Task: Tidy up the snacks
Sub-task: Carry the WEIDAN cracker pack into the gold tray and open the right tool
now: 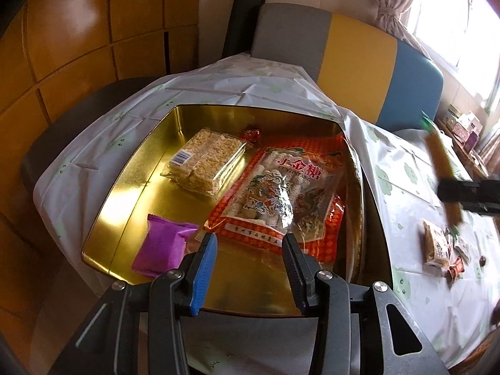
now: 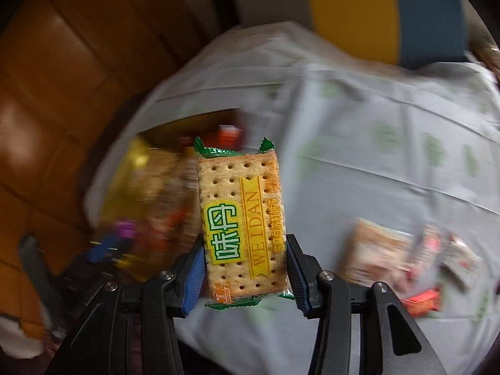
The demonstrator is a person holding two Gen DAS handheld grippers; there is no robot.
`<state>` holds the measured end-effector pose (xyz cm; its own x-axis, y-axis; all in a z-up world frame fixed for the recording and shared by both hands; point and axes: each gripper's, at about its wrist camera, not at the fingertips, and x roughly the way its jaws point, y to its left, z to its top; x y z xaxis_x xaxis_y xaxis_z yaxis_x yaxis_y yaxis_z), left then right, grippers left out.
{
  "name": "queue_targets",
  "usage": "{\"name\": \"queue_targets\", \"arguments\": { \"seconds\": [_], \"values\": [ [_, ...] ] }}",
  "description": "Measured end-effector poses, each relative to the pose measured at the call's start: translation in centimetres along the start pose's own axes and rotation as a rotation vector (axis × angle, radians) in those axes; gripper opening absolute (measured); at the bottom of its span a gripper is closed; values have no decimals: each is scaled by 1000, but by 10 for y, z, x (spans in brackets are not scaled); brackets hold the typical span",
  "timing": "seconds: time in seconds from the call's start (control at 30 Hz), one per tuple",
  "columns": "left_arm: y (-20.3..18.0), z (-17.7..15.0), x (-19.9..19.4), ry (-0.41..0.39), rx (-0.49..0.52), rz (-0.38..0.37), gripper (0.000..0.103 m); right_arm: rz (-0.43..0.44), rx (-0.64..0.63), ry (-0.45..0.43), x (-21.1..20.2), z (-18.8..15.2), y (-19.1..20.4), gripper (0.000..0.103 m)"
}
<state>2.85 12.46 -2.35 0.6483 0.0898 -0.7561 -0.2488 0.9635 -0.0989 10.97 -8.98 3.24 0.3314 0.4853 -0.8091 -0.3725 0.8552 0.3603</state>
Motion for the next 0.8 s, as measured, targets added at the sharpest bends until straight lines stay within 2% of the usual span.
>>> {"name": "queue_targets", "arguments": {
  "seconds": [0.17, 0.37, 0.47, 0.53, 0.57, 0.8],
  "values": [
    [10, 2, 0, -3, -39, 18, 44, 71, -23, 23, 35, 29, 50, 49],
    [27, 4, 3, -1, -112, 44, 44, 140, 21, 50, 67, 44, 74, 49],
    [32, 4, 7, 7, -132, 53, 44, 177, 52, 59, 82, 52, 82, 52],
    [34, 4, 9, 13, -132, 58, 44, 192, 56, 78, 92, 52, 85, 60],
    [35, 3, 9, 13, -132, 59, 44, 183, 61, 75, 94, 50, 84, 64],
    [31, -1, 13, 27, -118, 63, 44, 100, 2, 60, 78, 28, 69, 64]
  ]
}}
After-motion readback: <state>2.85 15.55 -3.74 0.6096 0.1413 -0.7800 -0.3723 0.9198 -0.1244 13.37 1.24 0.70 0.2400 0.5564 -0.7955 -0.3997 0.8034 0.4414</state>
